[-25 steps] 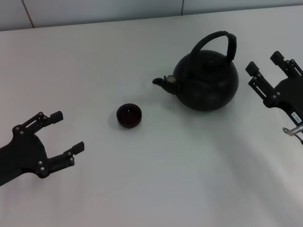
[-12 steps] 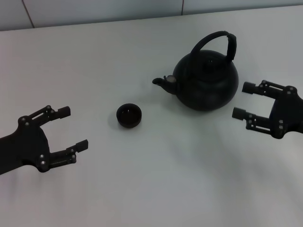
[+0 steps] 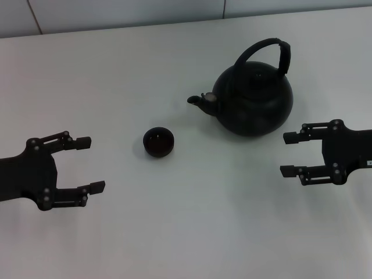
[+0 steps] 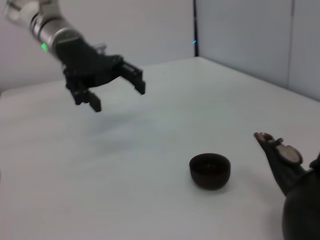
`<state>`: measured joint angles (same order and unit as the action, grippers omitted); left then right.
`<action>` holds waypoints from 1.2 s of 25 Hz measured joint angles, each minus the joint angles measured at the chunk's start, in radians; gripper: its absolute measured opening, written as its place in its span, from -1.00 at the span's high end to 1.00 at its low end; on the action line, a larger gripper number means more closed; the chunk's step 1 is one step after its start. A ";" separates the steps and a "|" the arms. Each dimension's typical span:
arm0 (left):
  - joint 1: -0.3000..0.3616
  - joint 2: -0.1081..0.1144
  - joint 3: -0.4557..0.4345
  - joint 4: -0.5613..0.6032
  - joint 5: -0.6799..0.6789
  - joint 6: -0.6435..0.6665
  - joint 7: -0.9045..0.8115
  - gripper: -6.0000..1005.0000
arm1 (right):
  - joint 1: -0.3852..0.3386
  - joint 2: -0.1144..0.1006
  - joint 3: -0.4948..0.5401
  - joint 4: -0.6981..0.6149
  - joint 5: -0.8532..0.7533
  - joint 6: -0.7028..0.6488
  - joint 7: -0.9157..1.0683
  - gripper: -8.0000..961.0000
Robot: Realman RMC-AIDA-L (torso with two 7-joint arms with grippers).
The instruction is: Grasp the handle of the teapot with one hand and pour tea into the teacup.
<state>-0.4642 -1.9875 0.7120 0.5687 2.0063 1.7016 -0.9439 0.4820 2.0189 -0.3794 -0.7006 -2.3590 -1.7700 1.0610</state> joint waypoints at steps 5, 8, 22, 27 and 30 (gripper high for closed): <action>-0.013 0.000 0.012 0.019 0.010 -0.001 -0.014 -0.72 | 0.003 0.002 -0.011 -0.001 -0.001 0.006 0.002 -0.45; -0.018 -0.006 0.010 0.017 0.011 -0.009 -0.012 -0.72 | 0.004 0.004 -0.012 0.000 -0.001 0.009 0.002 -0.45; -0.016 -0.007 0.011 0.014 0.011 -0.010 -0.008 -0.72 | 0.007 0.016 -0.025 0.001 -0.003 0.037 -0.001 -0.46; -0.017 -0.007 0.016 0.015 0.014 -0.010 -0.007 -0.72 | 0.011 0.019 -0.038 0.002 -0.003 0.046 -0.001 -0.46; -0.018 -0.007 0.017 0.018 0.019 -0.007 -0.007 -0.72 | 0.013 0.020 -0.039 0.004 -0.003 0.051 0.001 -0.46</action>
<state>-0.4821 -1.9942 0.7287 0.5867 2.0250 1.6950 -0.9514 0.4948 2.0392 -0.4188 -0.6967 -2.3618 -1.7190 1.0623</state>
